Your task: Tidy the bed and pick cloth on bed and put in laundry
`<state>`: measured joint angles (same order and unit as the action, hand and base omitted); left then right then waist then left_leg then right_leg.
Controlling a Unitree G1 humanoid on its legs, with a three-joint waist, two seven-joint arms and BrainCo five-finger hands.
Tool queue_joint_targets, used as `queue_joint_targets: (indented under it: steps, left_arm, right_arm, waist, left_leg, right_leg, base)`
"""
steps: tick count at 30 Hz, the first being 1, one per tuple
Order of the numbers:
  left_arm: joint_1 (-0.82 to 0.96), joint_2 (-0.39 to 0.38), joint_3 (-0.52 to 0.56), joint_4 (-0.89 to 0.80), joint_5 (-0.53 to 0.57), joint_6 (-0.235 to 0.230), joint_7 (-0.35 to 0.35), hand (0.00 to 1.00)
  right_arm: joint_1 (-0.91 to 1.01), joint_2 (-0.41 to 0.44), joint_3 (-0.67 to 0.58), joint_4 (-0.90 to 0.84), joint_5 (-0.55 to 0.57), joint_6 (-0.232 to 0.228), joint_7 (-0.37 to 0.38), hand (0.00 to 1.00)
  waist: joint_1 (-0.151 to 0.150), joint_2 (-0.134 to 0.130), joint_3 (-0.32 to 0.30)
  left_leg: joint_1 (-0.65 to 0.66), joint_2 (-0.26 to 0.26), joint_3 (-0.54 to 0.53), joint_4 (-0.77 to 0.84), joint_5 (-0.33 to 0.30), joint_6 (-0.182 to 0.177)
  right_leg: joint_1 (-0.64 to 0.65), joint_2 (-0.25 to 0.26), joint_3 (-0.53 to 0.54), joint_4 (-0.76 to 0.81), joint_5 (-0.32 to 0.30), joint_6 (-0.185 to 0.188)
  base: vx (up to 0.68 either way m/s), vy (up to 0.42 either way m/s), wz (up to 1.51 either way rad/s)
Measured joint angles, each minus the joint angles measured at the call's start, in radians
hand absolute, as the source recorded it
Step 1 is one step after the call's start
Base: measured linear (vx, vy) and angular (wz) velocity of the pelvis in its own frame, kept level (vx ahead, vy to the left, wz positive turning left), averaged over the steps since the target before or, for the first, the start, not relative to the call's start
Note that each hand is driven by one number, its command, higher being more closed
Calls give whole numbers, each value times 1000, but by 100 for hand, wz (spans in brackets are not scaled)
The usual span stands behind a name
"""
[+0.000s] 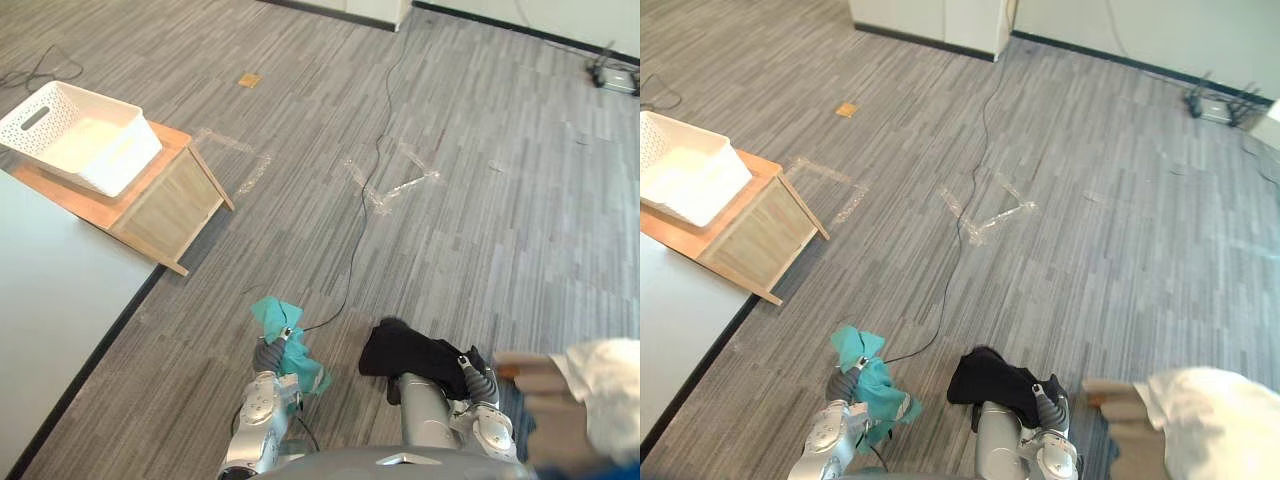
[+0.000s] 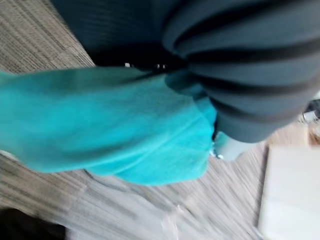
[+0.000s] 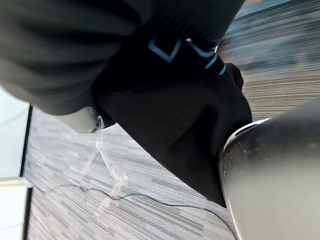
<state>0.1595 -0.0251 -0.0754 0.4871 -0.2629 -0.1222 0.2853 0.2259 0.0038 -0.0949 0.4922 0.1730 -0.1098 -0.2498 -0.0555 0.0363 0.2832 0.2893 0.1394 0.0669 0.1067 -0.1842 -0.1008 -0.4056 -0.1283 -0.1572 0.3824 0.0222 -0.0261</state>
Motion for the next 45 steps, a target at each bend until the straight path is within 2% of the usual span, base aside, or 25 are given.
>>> queue_joint_targets:
  steps: [2, 4, 6, 8, 9, 12, 15, 17, 18, 19, 21, 23, 24, 26, 28, 30, 34, 35, 37, 38, 40, 41, 42, 44, 45]
  left_arm:
    - [22, -27, -1, -2, -3, -11, -6, 100]
    - [25, -28, 9, -3, -4, -12, -8, 100]
    - [64, -26, 22, -42, -67, -12, -18, 100]
    - [88, -26, 23, -58, -88, -12, -20, 100]
    - [107, -26, 21, -75, -108, -12, -26, 100]
    - [111, -26, 14, -76, -119, -12, -28, 100]
    - [113, -26, 4, -79, -119, -12, -40, 100]
    - [107, -26, -7, -77, -119, -12, -45, 100]
    - [108, -26, -12, -76, -119, -11, -47, 100]
    - [103, -24, -7, -68, -118, -10, -48, 100]
    - [87, -27, -7, -62, -118, -11, -47, 100]
    - [89, -26, -10, -54, -118, -7, -47, 100]
    - [91, -25, -8, -52, -118, -7, -47, 100]
    - [94, -14, -34, -28, -118, 1, -46, 100]
    - [80, -1, -52, 5, -116, 7, -47, 100]
    - [90, -2, -54, 12, -114, 17, -46, 100]
    - [79, 0, -52, 2, -110, 21, -44, 100]
    - [72, -1, -51, -2, -110, 20, -44, 100]
    - [71, 0, -47, -3, -109, 19, -43, 100]
    - [71, -6, -37, 10, -108, 22, -42, 100]
    - [70, -20, -47, -25, -99, 34, -41, 100]
    - [70, -24, -47, -60, -97, 22, -44, 100]
    - [70, -30, -43, -68, -97, 19, -45, 100]
    - [87, -30, -6, -103, -98, 3, -43, 100]
    - [89, -30, 1, -105, -99, 2, -43, 100]
  right_arm:
    - [39, 6, 5, -45, -1, 6, 5, 100]
    - [49, 7, 18, -74, -1, 6, 8, 100]
    - [83, 10, 64, -143, 0, 6, 12, 100]
    - [101, 10, 71, -163, -1, 4, 13, 100]
    - [101, 10, 68, -159, 0, 6, 12, 100]
    - [90, 4, 68, -138, -1, 8, 13, 100]
    - [62, -9, 68, -88, -3, 30, 13, 100]
    - [25, -15, 44, -30, -15, 32, 15, 100]
    - [13, -16, 16, 13, -35, 38, 12, 100]
    - [3, -14, 12, 44, -41, 43, 12, 100]
    - [3, -11, 14, 53, -41, 48, 11, 100]
    - [2, 2, 17, 78, -42, 49, 14, 100]
    - [3, 3, 17, 86, -42, 49, 14, 100]
    - [43, -12, 14, 120, -52, 50, 15, 100]
    - [49, -35, 18, 111, -72, 51, 19, 100]
    - [66, -43, 17, 75, -78, 51, 19, 100]
    - [85, -40, 24, -32, -76, 46, 21, 100]
    - [84, -39, 25, -78, -74, 40, 25, 100]
    - [72, -39, 28, -130, -74, 36, 30, 100]
    - [53, -46, 24, -160, -74, 34, 31, 100]
    - [15, -57, 12, -185, -74, 35, 29, 100]
    - [33, -43, 1, -236, -74, 36, 27, 100]
    - [47, -40, 5, -255, -75, 35, 27, 100]
    - [129, -33, 80, -323, -79, 31, 38, 100]
    - [130, -32, 95, -325, -79, 32, 41, 100]
  waist:
    - [2, 9, -2]
    - [9, 12, -1]
    - [43, 28, 9]
    - [71, 23, 12]
    - [88, 9, 10]
    - [113, 12, 4]
    - [121, 15, 1]
    - [121, 3, 4]
    - [125, 2, 4]
    - [131, -15, -2]
    - [118, -41, -15]
    - [129, -51, -15]
    - [129, -54, -24]
    - [104, -56, -73]
    - [77, -67, -67]
    - [57, -49, -61]
    - [35, -14, -41]
    - [42, 2, -34]
    - [50, -1, -34]
    - [47, 12, -25]
    - [79, 49, -20]
    - [63, 30, -8]
    - [59, 18, -3]
    - [62, -21, -20]
    - [67, -22, -23]
  left_leg:
    - [9, 51, -15, 119, 62, 3]
    - [-68, 87, -43, 310, 112, 16]
    - [-290, 168, -79, 781, 263, -5]
    - [-381, 168, -52, 919, 213, 6]
    - [-476, 144, -2, 980, 141, 22]
    - [-579, 93, 79, 915, 61, 22]
    - [-607, -10, 211, 554, 10, 37]
    - [-587, -99, 263, 253, 92, 80]
    - [-570, -152, 294, 45, 246, 164]
    - [-535, -183, 320, 17, 270, 270]
    - [-520, -211, 300, 25, 238, 305]
    - [-518, -187, 330, 208, 126, 322]
    - [-501, -194, 327, 208, 119, 307]
    - [-343, -224, 241, 68, 14, 269]
    - [-265, -251, 170, 66, -22, 274]
    - [-183, -246, 80, 40, -26, 271]
    - [-109, -174, -31, 37, -35, 255]
    - [-92, -130, -54, 42, -53, 209]
    - [-78, -86, -64, 54, -89, 146]
    - [-60, -38, -83, 55, -128, 85]
    - [-69, -2, -65, 49, -100, 42]
    - [-60, 0, -75, 37, -1, 48]
    - [-50, 5, -71, 48, 13, 51]
    - [-67, 42, -89, 207, 24, 37]
    - [-106, 56, -95, 288, 25, 37]
  right_leg:
    - [56, 6, -57, 105, -142, -15]
    - [114, 41, -80, 84, -189, -16]
    - [283, 118, -104, -48, -205, -41]
    - [360, 134, -104, -96, -224, -71]
    - [430, 138, -99, -148, -239, -83]
    - [487, 139, -74, -212, -250, -77]
    - [599, 132, -65, -283, -267, -52]
    - [648, 114, -64, -302, -286, -19]
    - [691, 111, -56, -303, -310, 22]
    - [721, 97, -47, -303, -324, 46]
    - [725, 71, -41, -274, -279, 73]
    - [739, 88, -9, -168, -122, 99]
    - [732, 84, -12, -120, -109, 113]
    - [582, 55, -28, 313, 26, 184]
    - [409, -40, -46, 673, -52, 132]
    - [279, -121, -77, 774, -133, 108]
    - [136, -120, -44, 590, -239, 114]
    - [99, -90, -9, 404, -247, 125]
    - [70, -59, 64, 115, -211, 143]
    - [80, -25, 110, -21, -91, 164]
    - [93, 20, 100, 8, -101, 106]
    - [63, 19, 142, 164, -137, 57]
    - [52, 16, 140, 226, -146, 50]
    - [140, 6, 65, 214, -326, 63]
    - [171, 8, 49, 191, -350, 72]
  base:
    - [473, -406, 51]
    - [285, -315, 28]
    - [363, -287, -1]
    - [442, -292, -11]
    - [359, -199, -10]
    - [397, -128, -30]
    - [623, -41, -9]
    - [614, 4, 0]
    - [493, 31, -5]
    - [761, 31, 29]
    - [593, 52, 47]
    - [599, 93, 30]
    - [647, 155, 57]
    - [604, 95, 94]
    - [530, -83, 99]
    - [540, -101, 95]
    - [516, -296, 118]
    - [461, -414, 73]
    - [511, -512, 70]
    - [381, -416, 45]
    - [402, -427, 31]
    - [312, -388, 54]
    - [281, -413, 118]
    - [343, -467, 108]
    - [379, -476, 77]
